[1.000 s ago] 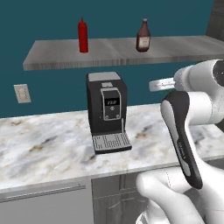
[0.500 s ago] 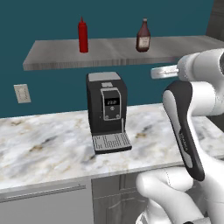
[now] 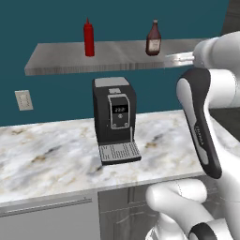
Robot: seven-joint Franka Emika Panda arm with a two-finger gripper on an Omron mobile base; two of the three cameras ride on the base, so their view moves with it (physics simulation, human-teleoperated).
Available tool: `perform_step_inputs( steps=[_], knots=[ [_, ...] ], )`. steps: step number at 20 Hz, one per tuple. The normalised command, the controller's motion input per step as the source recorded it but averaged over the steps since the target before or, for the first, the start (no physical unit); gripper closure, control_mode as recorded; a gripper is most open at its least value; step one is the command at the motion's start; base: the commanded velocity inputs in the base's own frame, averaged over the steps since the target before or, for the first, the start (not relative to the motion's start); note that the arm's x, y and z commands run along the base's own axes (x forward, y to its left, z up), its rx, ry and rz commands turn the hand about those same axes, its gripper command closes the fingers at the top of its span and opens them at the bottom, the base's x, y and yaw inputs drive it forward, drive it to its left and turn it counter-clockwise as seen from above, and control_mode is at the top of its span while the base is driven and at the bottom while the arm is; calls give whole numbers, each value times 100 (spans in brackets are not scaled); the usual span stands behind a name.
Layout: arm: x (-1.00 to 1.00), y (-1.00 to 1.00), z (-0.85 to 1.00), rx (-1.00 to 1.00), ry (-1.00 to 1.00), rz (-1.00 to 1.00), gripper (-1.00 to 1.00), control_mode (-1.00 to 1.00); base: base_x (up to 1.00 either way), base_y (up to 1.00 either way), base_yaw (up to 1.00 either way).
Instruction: Take 2 condiments from the cabinet and move them on the counter near the stove.Make sure the condiments are lined up with each other, next to each other.
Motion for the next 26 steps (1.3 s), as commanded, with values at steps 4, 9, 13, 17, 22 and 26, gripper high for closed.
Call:
perform_step_inputs(
  steps=[4, 9, 13, 17, 22, 26],
  knots=[
    [0, 0, 51, 0, 0, -2, -100, -100, 0, 0, 0],
    [13, 0, 38, 0, 0, -3, -100, -100, 0, 0, 0],
    [26, 0, 16, 0, 0, 0, -100, -100, 0, 0, 0],
    [39, 1, 0, 0, 0, 0, -100, -100, 0, 0, 0],
    [37, 2, 0, 0, 0, -5, -100, -100, 0, 0, 0],
    [41, 7, -1, 0, 0, -9, -100, -100, 0, 0, 0]
  ],
)
